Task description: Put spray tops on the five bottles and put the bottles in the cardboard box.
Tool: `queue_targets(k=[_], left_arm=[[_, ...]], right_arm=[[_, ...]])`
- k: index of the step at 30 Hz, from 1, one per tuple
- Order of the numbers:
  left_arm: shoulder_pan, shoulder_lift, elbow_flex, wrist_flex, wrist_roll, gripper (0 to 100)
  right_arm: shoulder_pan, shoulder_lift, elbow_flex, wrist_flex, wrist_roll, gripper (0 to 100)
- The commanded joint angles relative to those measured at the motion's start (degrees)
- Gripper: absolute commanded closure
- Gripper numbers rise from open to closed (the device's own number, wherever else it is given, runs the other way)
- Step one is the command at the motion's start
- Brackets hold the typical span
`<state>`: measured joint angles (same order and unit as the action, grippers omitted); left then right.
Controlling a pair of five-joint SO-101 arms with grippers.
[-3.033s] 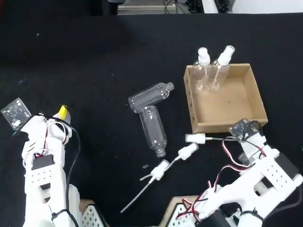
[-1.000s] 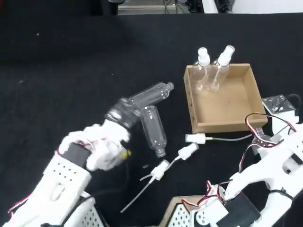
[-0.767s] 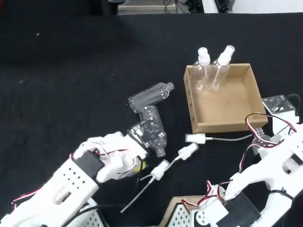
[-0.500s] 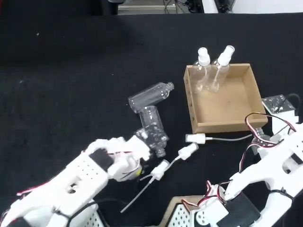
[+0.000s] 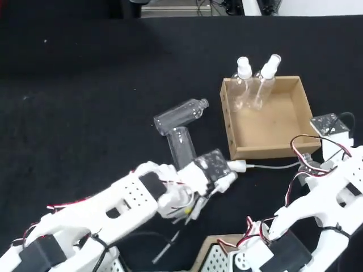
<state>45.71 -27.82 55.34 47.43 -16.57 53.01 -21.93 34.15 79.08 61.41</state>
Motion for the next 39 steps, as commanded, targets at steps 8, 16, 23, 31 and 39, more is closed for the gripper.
queue_targets(k=[8, 16, 23, 31, 39], left_arm=[[2.3, 0.3, -10.0, 2.5, 4.3, 79], [1.5, 3.3, -4.6, -5.9, 7.3, 79], [2.8, 8.6, -4.4, -6.1, 7.4, 79], [2.7, 9.1, -4.6, -5.9, 7.4, 79], [2.7, 9.1, -13.4, 5.5, 10.5, 78]], right_arm=[[4.5, -0.1, -0.2, 0.2, 3.3, 98.7], [4.7, -0.1, -0.2, 0.2, 3.3, 98.7], [4.7, -0.1, -0.1, 0.2, 3.3, 98.7], [4.7, -0.1, -0.1, 0.2, 3.3, 98.7], [4.7, -0.1, -0.1, 0.2, 3.3, 98.7]])
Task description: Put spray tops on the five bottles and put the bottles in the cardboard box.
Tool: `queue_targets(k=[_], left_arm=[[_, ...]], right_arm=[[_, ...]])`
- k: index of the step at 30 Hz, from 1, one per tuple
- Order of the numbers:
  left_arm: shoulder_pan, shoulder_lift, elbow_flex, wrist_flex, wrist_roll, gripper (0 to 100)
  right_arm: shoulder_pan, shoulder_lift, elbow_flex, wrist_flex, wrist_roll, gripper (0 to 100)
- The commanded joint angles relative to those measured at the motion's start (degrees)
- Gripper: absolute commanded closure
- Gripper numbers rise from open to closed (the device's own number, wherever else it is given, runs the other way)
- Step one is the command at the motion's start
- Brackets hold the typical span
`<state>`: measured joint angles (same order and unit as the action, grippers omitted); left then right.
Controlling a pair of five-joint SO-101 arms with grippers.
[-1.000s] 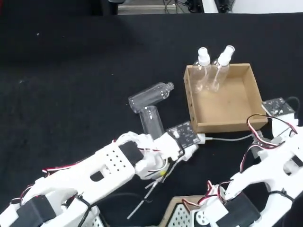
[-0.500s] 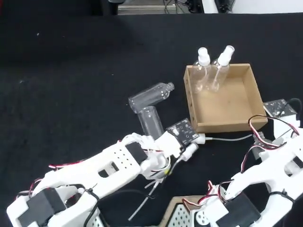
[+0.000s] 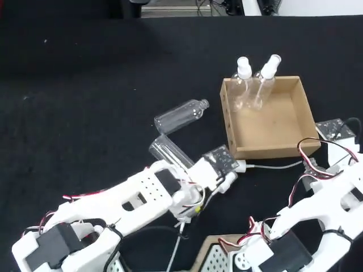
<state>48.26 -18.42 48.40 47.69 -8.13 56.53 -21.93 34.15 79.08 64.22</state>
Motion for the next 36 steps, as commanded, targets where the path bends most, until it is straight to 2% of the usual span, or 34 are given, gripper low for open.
queue_targets(k=[1, 12, 14, 20, 26, 31, 36], left_arm=[[0.3, 0.2, -6.9, 5.9, 2.1, 78], [-5.3, 0.4, -5.4, 6.3, 2.6, 78], [-5.2, 0.4, -5.1, 6.9, 6.0, 78], [-5.1, 0.4, -3.1, 7.6, 23.6, 78], [-5.0, -0.3, -3.2, 7.6, 33.4, 78], [-3.6, -0.3, -5.0, 7.9, 34.2, 78], [2.1, 0.3, -4.8, 7.9, 34.2, 78]], right_arm=[[1.1, -0.1, -0.1, 0.2, 0.5, 98.7], [1.2, -0.1, -0.2, 0.2, 0.5, 98.7], [1.2, -0.1, -0.2, 0.2, 0.5, 98.7], [1.1, -0.1, -0.2, 0.2, 0.5, 98.7], [1.0, -0.1, -0.2, 0.2, 0.5, 98.7], [0.9, -0.1, -0.2, 0.2, 0.5, 98.7], [1.1, -0.1, -0.2, 0.2, 0.5, 98.7]])
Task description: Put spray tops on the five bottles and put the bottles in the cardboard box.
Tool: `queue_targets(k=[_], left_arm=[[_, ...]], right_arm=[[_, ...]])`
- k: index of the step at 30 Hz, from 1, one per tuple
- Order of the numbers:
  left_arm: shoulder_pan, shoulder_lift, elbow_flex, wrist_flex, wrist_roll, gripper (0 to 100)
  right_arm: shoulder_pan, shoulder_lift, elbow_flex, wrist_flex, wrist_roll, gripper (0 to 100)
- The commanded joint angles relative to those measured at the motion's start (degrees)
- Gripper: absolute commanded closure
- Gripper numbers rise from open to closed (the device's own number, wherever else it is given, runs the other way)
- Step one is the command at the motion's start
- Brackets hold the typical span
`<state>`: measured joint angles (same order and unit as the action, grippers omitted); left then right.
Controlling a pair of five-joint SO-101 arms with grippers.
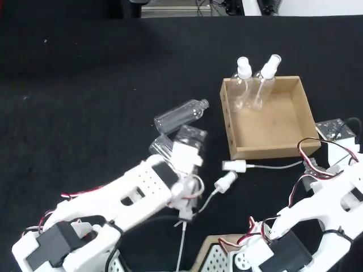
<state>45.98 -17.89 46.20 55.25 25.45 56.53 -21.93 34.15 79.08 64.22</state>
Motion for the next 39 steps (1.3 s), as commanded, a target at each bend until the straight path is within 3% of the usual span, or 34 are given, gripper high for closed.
queue_targets(k=[1, 10, 18, 23, 25, 28, 30, 32, 36, 39], left_arm=[[4.8, -0.2, -2.5, 0.4, 0.6, 78], [5.1, -0.2, 2.2, -0.4, 0.6, 78], [5.2, -0.2, 8.0, -8.2, 0.8, 79], [4.9, -0.8, 7.4, -5.9, 0.5, 79], [4.9, -0.8, 7.2, -4.7, -0.4, 84], [4.8, -0.8, 7.6, -4.6, -6.9, 98], [4.2, -0.8, 8.2, -3.0, -9.7, 95], [1.7, -0.9, 7.8, -1.3, -11.8, 97], [-9.9, -0.9, 4.2, 2.4, -19.3, 97], [-20.0, -0.9, -0.9, 5.6, -31.6, 97]], right_arm=[[1.1, -0.1, -0.2, 0.2, 0.5, 98.7], [1.2, -0.1, -0.2, -2.1, 0.5, 98.7], [1.2, -0.1, -0.1, -1.8, 0.5, 98.7], [1.2, -0.1, -0.1, -1.8, 0.5, 98.7], [1.2, -0.1, -0.1, -1.8, 0.5, 98.7], [1.2, -0.1, -0.1, -1.8, 0.5, 98.7], [1.2, -0.1, -0.1, -1.8, 0.5, 98.7], [1.2, -0.1, -0.1, -1.8, 0.5, 98.7], [1.2, -0.1, -0.1, -1.8, 0.4, 98.7], [1.1, -0.6, -0.1, -1.8, 0.2, 98.7]])
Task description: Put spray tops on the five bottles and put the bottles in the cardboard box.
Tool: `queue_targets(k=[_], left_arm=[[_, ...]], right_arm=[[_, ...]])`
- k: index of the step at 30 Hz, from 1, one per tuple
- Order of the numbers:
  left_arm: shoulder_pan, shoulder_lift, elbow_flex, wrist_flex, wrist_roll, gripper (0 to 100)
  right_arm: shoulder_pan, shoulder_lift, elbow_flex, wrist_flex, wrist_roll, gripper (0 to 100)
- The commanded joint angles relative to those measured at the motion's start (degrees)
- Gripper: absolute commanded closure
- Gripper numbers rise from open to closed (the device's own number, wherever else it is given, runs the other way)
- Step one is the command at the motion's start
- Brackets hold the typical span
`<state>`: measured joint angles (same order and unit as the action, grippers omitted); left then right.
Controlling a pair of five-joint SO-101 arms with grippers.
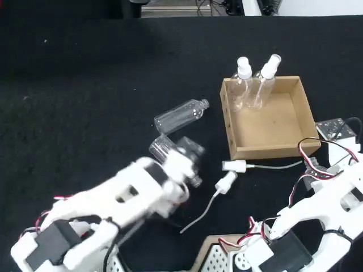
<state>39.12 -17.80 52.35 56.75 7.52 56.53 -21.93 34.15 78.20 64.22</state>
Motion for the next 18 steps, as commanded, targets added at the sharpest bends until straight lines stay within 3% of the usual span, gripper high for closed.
queue_targets(k=[1, 3, 8, 14, 18], left_arm=[[-16.2, -1.0, -9.0, 5.5, -18.3, 97], [-21.1, -1.0, -13.2, 8.0, -23.9, 97], [-27.3, -1.1, -24.9, 11.5, -18.3, 97], [-28.0, -2.5, -33.9, 13.1, -14.2, 97], [-28.0, -8.4, -37.3, 12.0, -14.0, 97]], right_arm=[[0.8, -0.6, -0.1, -0.9, 0.1, 98.8], [-0.1, -0.6, -0.4, -0.4, 0.1, 98.8], [-4.7, -2.5, -2.1, 4.3, -4.0, 98.8], [-12.0, -14.5, -2.3, 5.2, -13.5, 98.8], [-22.1, -24.9, -0.7, 5.0, -22.2, 98.8]])
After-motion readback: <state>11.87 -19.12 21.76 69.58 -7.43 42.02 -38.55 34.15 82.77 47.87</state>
